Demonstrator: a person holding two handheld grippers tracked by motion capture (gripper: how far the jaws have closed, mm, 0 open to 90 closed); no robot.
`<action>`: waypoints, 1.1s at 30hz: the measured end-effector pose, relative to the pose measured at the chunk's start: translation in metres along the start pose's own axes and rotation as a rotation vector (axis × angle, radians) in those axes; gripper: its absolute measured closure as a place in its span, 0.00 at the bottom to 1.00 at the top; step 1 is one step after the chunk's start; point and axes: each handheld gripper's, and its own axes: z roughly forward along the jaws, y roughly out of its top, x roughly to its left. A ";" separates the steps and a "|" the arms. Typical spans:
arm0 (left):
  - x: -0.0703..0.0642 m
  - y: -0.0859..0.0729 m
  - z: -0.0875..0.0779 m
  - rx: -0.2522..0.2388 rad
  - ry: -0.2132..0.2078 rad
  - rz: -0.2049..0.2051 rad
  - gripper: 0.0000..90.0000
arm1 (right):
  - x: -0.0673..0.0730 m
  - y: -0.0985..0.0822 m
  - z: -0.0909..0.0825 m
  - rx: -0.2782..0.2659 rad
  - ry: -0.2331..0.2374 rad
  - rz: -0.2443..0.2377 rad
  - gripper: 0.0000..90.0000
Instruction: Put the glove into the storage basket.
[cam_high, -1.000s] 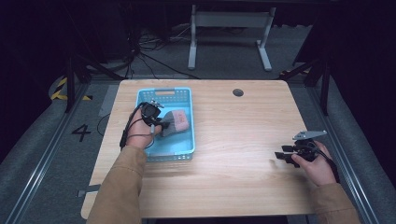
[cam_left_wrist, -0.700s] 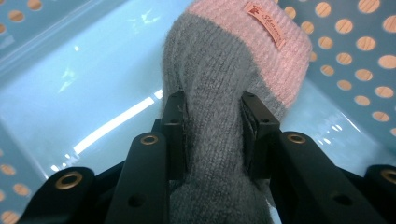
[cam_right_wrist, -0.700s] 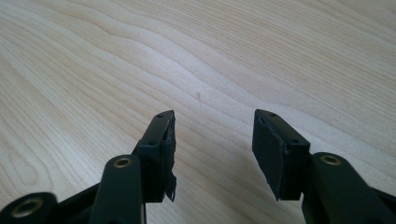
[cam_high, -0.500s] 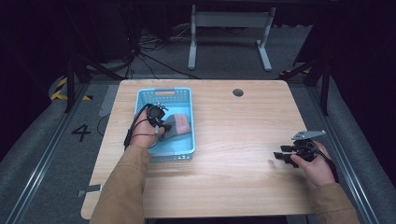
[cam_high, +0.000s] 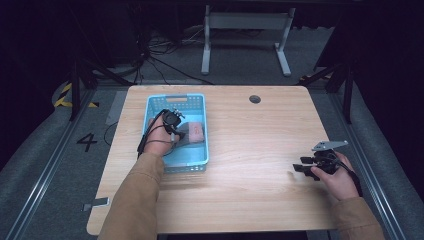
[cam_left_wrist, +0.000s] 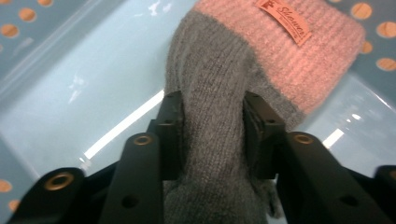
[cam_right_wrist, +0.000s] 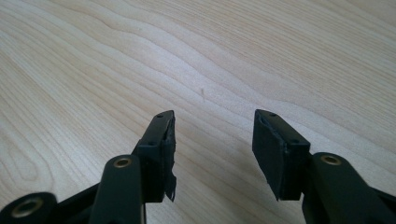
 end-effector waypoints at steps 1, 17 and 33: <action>0.001 -0.001 0.000 -0.010 0.001 -0.004 0.57 | 0.000 0.000 0.000 0.000 -0.002 0.001 0.56; -0.014 0.001 -0.044 -0.233 -0.012 -0.076 0.36 | 0.008 0.016 0.006 -0.019 0.029 -0.030 0.53; -0.070 -0.014 -0.112 -0.316 -0.102 -0.012 0.36 | 0.014 0.040 0.021 -0.021 0.080 -0.064 0.52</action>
